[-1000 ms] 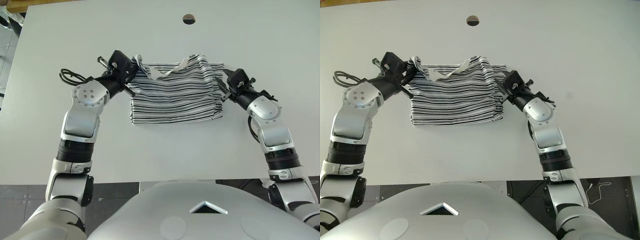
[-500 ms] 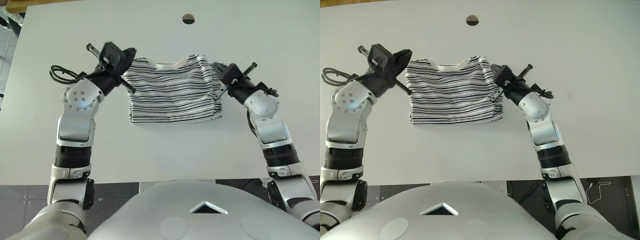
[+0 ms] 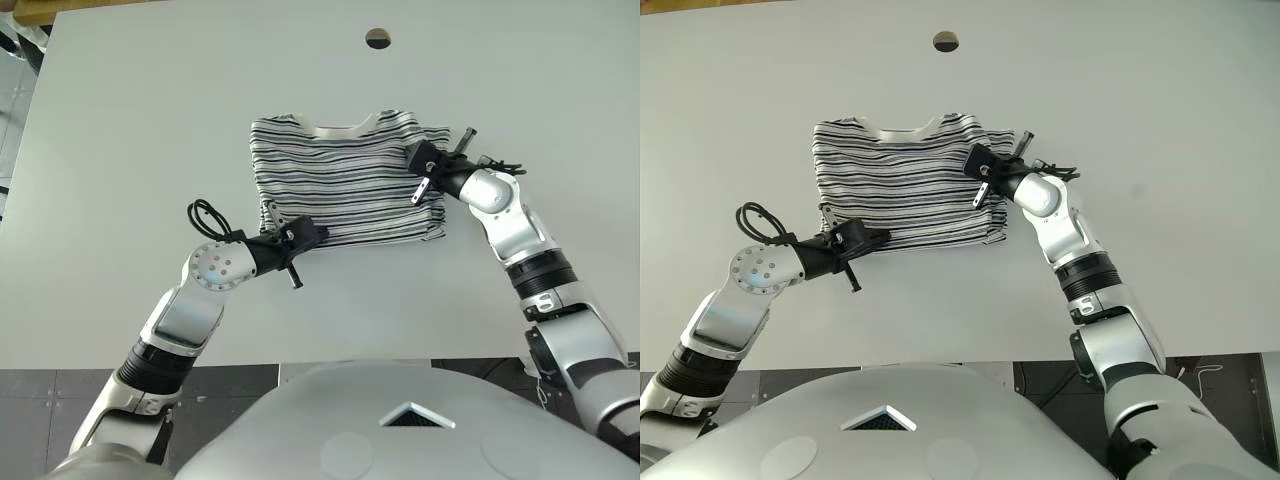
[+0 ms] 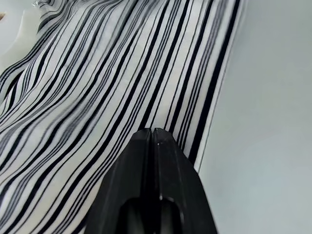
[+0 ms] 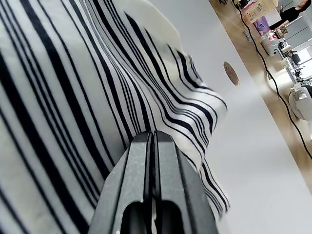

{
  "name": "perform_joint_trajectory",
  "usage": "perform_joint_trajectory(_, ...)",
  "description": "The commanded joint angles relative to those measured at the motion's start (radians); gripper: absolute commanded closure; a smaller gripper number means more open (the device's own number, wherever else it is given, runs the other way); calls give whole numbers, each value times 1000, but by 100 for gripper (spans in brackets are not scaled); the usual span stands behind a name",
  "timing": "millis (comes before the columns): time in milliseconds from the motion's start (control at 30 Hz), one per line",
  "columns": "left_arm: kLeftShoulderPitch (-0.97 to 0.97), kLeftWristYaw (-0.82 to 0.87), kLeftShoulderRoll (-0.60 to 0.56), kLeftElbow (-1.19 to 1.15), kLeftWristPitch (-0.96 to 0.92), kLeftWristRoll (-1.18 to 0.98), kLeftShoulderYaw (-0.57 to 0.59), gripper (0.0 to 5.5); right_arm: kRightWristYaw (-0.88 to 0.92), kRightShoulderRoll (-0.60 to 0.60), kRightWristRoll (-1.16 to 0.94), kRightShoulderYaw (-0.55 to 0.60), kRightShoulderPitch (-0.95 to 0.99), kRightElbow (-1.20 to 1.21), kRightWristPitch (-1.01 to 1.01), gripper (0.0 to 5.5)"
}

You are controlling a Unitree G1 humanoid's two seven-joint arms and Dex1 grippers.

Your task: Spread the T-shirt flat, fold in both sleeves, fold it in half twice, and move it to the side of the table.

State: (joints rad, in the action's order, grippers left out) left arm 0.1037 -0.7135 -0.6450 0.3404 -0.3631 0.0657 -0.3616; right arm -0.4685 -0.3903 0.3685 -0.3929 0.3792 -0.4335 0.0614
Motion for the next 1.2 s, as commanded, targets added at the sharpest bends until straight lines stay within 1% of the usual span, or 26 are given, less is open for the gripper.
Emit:
perform_joint_trajectory(33,-50,-62,-97,-95,-59,47,7,536,-179,-145,40,-63,-149,165,-58,540)
perform_joint_trajectory(167,-86,-140,-176,-138,-25,23,42,536,-361,-301,39,-109,-349,516,-135,540)
perform_joint_trajectory(200,-97,-161,-191,-147,-21,9,59,536,-392,-327,35,-125,-402,613,-151,540)
perform_joint_trajectory(267,-136,-179,-193,-176,-6,-12,89,536,-443,-355,45,-193,-508,798,-182,540)
perform_joint_trajectory(333,-179,-171,-179,-222,16,-7,98,536,-469,-338,62,-267,-565,911,-217,540)
perform_joint_trajectory(400,-211,-152,-156,-262,31,3,101,536,-478,-302,74,-325,-586,968,-252,540)
perform_joint_trajectory(500,-246,-112,-117,-304,65,20,101,536,-454,-251,83,-352,-587,992,-292,540)
perform_joint_trajectory(567,-254,-89,-100,-325,88,28,104,536,-422,-226,78,-312,-576,988,-324,540)
perform_joint_trajectory(633,-254,-79,-88,-334,112,19,119,536,-379,-201,53,-230,-561,1012,-356,540)
perform_joint_trajectory(667,-248,-82,-87,-320,124,-6,143,536,-358,-182,20,-165,-552,1046,-382,540)
perform_joint_trajectory(700,-239,-92,-89,-300,134,-38,173,540,-345,-166,-19,-99,-545,1086,-410,522)
perform_joint_trajectory(733,-229,-111,-93,-279,138,-76,202,520,-341,-158,-58,-42,-542,1128,-437,507)
perform_joint_trajectory(767,-195,-146,-120,-247,172,-112,236,502,-349,-165,-113,37,-546,1187,-461,477)
perform_joint_trajectory(800,-151,-177,-153,-218,224,-127,257,484,-361,-181,-159,101,-556,1235,-473,458)
perform_joint_trajectory(867,4,-247,-243,-135,341,-123,280,458,-398,-270,-210,203,-619,1259,-381,429)
perform_joint_trajectory(933,114,-284,-296,-82,411,-110,290,432,-432,-344,-236,244,-695,1251,-271,400)
perform_joint_trajectory(1033,264,-259,-371,29,535,34,300,386,-431,-462,-140,246,-835,1178,-115,349)
perform_joint_trajectory(1133,334,-213,-404,40,637,150,321,338,-421,-528,-76,254,-909,1130,-21,297)
perform_joint_trajectory(1200,361,-200,-418,27,692,181,333,337,-419,-550,-47,255,-945,1117,12,260)
